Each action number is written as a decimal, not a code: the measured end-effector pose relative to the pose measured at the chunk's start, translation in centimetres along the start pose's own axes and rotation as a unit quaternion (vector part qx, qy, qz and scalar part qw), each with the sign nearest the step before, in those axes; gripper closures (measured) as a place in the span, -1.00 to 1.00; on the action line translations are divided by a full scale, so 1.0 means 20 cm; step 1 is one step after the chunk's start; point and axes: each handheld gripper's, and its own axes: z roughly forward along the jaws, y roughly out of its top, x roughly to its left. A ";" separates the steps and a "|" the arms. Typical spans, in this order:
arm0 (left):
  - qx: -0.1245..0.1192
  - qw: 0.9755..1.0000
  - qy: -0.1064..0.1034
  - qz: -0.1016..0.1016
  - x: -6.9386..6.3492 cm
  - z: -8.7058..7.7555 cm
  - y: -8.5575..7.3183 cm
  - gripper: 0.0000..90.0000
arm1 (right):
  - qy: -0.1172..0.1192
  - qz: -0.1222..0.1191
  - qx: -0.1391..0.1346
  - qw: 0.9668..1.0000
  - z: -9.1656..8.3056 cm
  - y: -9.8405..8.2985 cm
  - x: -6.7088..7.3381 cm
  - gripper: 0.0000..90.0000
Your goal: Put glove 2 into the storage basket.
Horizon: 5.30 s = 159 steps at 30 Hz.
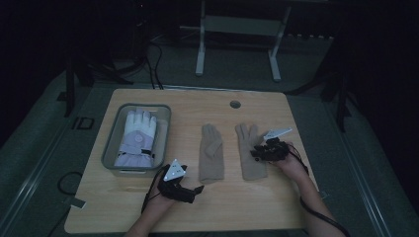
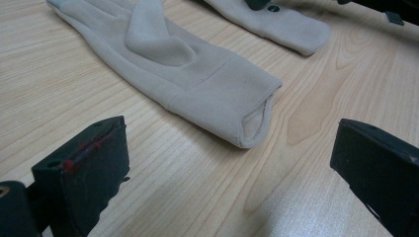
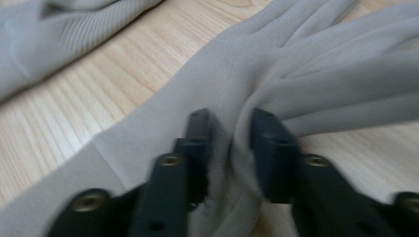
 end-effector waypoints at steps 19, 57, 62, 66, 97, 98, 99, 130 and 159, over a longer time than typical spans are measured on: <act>0.002 1.000 0.001 0.000 0.00 0.00 0.00 -0.96 | -0.031 0.062 -0.085 0.994 -0.16 0.21 0.17 0.86; -0.001 1.000 -0.004 0.001 0.00 0.00 0.00 -0.96 | 0.056 0.043 -0.041 0.997 0.30 0.35 0.50 0.81; -0.005 1.000 -0.003 0.001 0.00 0.00 0.00 -0.96 | 0.052 0.038 -0.038 0.997 0.29 0.35 0.49 0.58; -0.009 1.000 0.001 0.011 -0.01 0.00 0.00 -0.96 | 0.041 0.025 -0.036 0.998 0.25 0.35 0.49 0.27; 0.011 1.000 0.007 0.021 -0.08 0.03 0.13 -0.87 | 0.079 0.038 -0.027 0.996 0.08 0.35 0.36 -0.60; 0.014 1.000 0.002 0.026 -0.08 0.03 0.13 -0.87 | 0.081 0.044 -0.025 0.995 0.07 0.35 0.35 -0.61; 0.014 1.000 0.002 0.026 -0.08 0.03 0.13 -0.87 | 0.081 0.044 -0.025 0.995 0.07 0.35 0.35 -0.61; 0.108 0.990 -0.022 0.092 -0.06 0.26 0.22 -0.34 | 0.002 0.082 0.015 0.997 0.43 0.62 0.29 -0.43; 0.150 0.977 0.032 0.147 -0.08 0.27 0.26 0.81 | 0.043 0.131 0.047 0.989 0.49 0.62 0.29 0.47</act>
